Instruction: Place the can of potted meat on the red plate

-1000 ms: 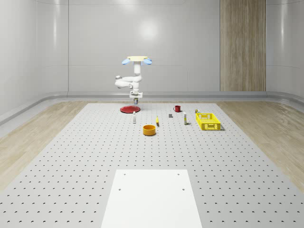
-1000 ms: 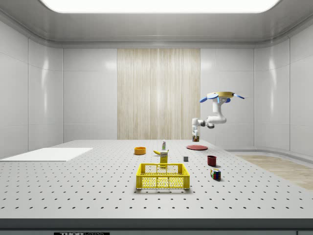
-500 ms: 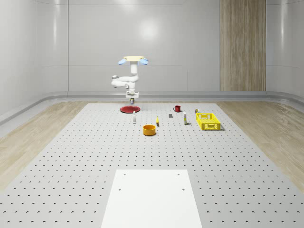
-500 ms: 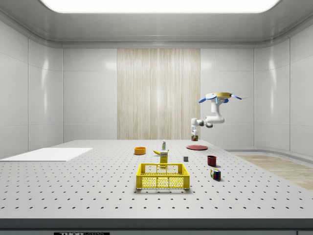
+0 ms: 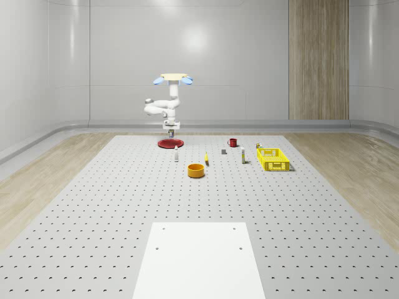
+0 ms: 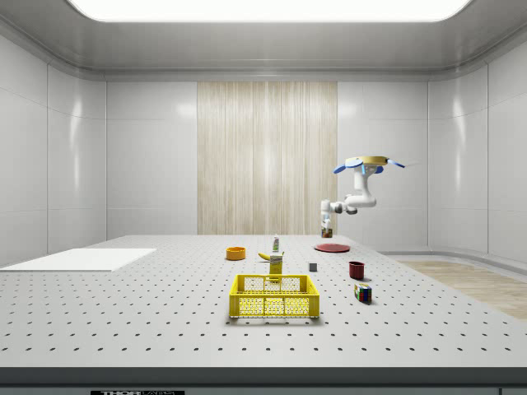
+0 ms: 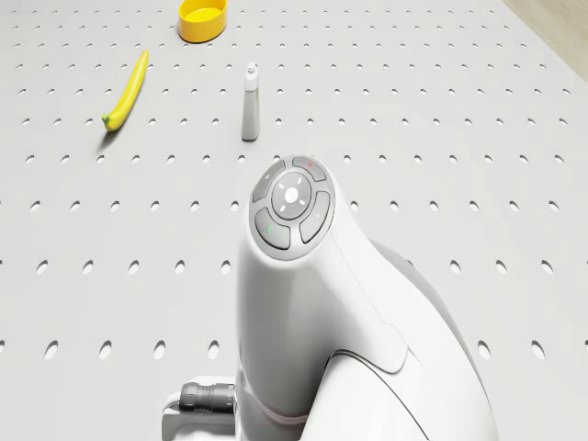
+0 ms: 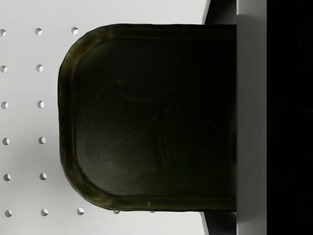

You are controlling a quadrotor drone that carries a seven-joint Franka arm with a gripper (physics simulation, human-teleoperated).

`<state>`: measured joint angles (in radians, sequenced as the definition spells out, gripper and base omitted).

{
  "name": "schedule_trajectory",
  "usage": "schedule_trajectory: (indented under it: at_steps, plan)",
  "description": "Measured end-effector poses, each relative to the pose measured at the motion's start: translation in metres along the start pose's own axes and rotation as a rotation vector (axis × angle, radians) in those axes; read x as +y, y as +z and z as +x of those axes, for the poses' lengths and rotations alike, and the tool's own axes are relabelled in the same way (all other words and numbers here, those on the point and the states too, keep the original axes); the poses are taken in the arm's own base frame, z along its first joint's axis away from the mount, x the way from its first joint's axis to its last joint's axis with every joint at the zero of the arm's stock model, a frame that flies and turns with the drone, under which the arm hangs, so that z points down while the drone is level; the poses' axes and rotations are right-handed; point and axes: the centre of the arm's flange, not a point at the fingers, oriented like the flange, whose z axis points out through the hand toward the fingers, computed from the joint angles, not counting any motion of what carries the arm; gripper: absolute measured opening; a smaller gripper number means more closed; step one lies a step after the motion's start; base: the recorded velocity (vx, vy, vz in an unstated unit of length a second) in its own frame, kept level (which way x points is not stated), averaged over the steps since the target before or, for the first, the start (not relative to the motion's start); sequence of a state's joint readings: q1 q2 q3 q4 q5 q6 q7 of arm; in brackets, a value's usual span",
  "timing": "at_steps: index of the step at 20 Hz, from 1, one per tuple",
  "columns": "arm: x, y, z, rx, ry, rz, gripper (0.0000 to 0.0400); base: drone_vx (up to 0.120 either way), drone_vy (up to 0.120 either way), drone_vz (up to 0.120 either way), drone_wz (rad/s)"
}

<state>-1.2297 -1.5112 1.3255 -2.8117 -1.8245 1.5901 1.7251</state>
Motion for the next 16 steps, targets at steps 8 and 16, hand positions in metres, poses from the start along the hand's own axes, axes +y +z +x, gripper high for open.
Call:
schedule_trajectory:
  at_steps: [8, 16]
  plan:
    - [0.000, 0.036, 0.000, -0.001, 0.002, 0.000, 0.0282, 0.000, 0.000, 0.000, 0.000]
    - [0.000, 0.064, 0.000, 0.000, -0.001, 0.000, 0.0317, 0.000, 0.000, 0.000, 0.000]
